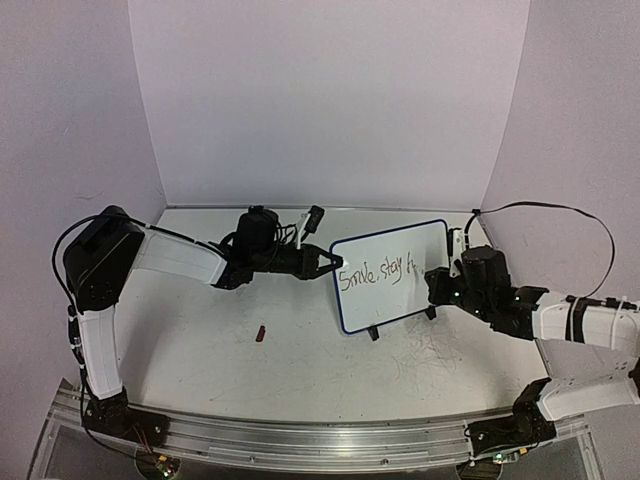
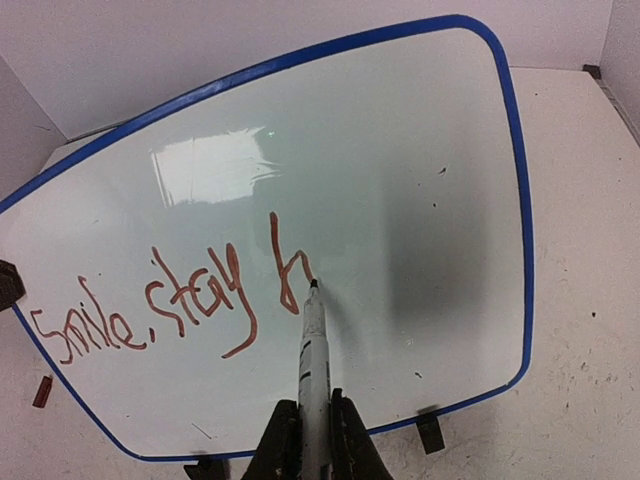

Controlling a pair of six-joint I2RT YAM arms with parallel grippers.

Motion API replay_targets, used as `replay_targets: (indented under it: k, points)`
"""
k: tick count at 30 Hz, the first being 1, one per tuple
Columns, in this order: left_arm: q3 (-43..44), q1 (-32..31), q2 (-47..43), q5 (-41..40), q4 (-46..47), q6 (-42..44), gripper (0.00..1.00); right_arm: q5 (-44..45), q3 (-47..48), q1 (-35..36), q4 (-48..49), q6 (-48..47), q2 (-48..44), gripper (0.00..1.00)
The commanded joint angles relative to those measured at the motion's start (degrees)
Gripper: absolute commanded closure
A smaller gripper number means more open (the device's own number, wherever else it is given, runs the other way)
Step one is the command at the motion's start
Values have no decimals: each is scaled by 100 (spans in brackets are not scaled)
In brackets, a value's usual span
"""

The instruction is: Write a sentence on the whiteboard

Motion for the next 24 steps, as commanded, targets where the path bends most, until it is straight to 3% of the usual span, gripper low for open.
replay_targets:
  k: [1, 24]
  points:
    - [-83, 31, -263, -20, -210, 28, 100, 102, 211, -38, 84, -68, -118, 100]
    - [-81, 31, -247, 6, -211, 45, 100, 149, 234, -87, 316, -179, 270, 100]
